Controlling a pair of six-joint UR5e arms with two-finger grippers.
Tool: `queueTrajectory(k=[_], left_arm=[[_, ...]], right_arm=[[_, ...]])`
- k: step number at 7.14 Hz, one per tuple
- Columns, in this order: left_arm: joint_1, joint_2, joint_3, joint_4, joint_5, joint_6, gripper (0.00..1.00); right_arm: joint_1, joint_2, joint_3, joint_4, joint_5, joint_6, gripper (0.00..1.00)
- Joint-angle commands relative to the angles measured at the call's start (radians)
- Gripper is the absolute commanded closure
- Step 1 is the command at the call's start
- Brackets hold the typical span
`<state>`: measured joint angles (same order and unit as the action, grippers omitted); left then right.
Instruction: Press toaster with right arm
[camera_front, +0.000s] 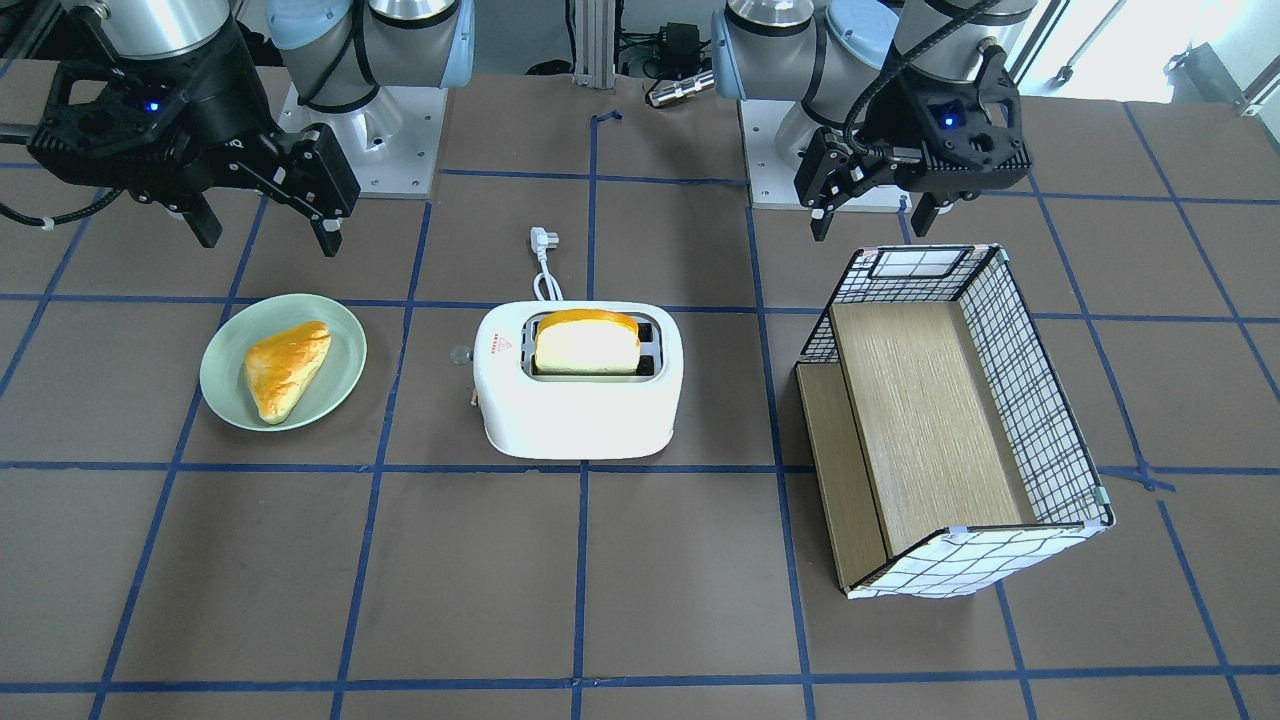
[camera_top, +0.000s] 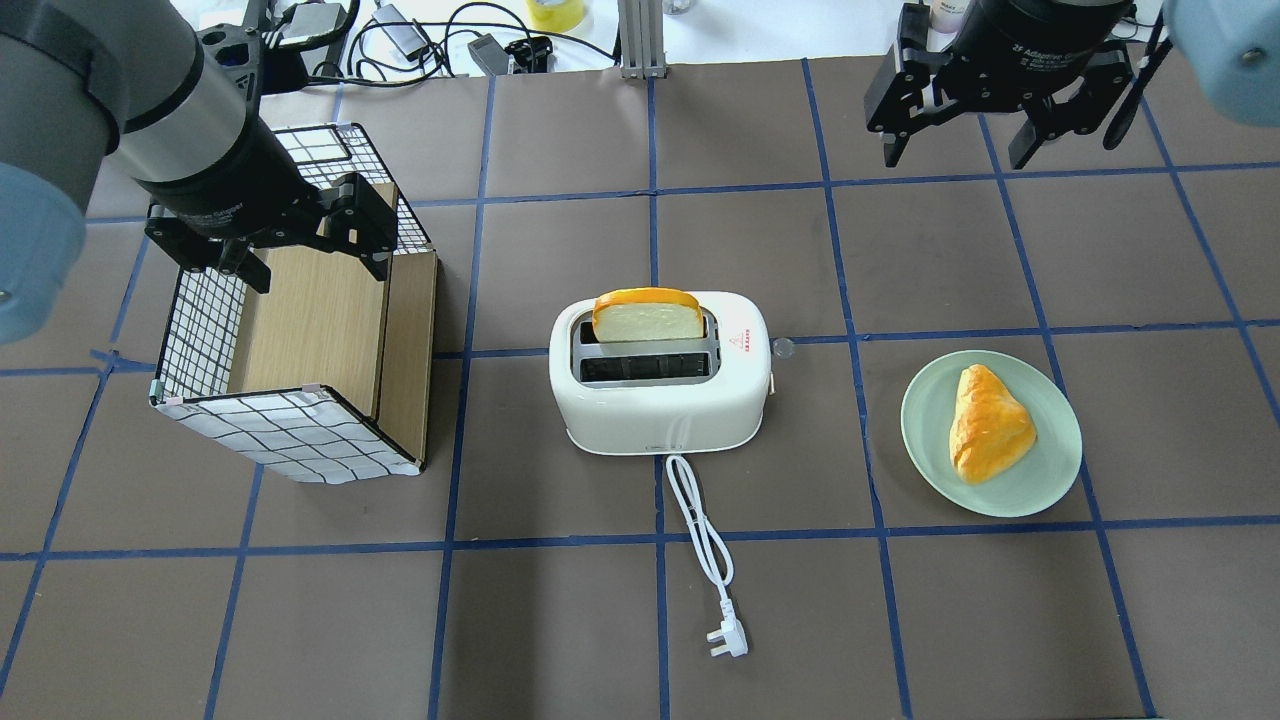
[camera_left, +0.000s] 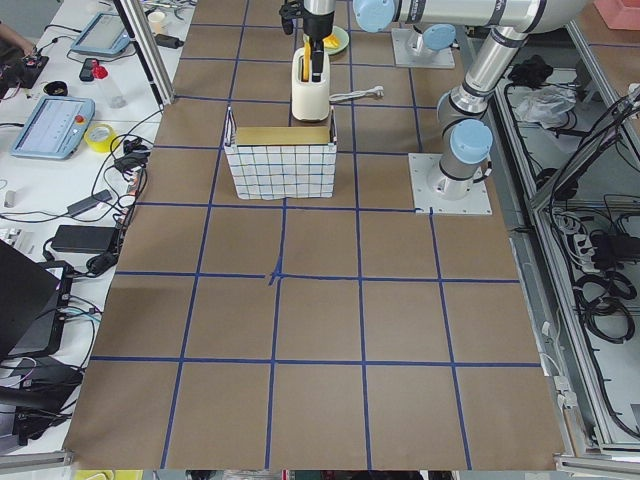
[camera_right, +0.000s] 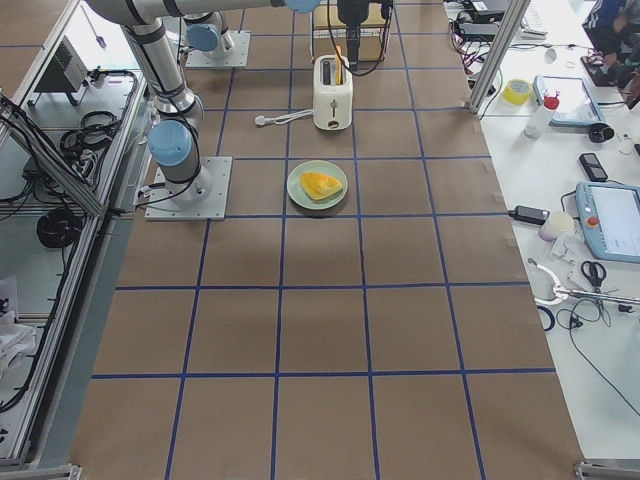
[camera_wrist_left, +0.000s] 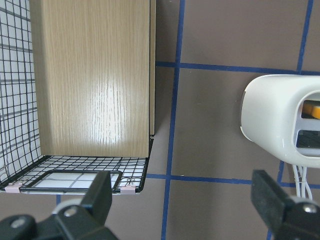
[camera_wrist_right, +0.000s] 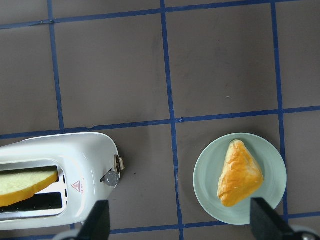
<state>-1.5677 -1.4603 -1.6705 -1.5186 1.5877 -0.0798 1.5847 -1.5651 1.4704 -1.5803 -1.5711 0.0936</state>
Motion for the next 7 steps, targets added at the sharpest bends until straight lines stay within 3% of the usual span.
queueTrajectory(k=[1, 4, 6, 7], left_arm=[[0.000, 0.000, 0.001, 0.000, 0.000, 0.000, 0.00], [0.000, 0.000, 0.000, 0.000, 0.000, 0.000, 0.00], [0.000, 0.000, 0.000, 0.000, 0.000, 0.000, 0.00], [0.000, 0.000, 0.000, 0.000, 0.000, 0.000, 0.00]], right_arm=[[0.000, -0.001, -0.001, 0.002, -0.003, 0.000, 0.00], [0.000, 0.000, 0.007, 0.019, 0.002, 0.002, 0.00], [0.000, 0.007, 0.010, 0.026, 0.011, 0.003, 0.04], [0.000, 0.005, 0.010, 0.036, 0.013, 0.003, 0.11]])
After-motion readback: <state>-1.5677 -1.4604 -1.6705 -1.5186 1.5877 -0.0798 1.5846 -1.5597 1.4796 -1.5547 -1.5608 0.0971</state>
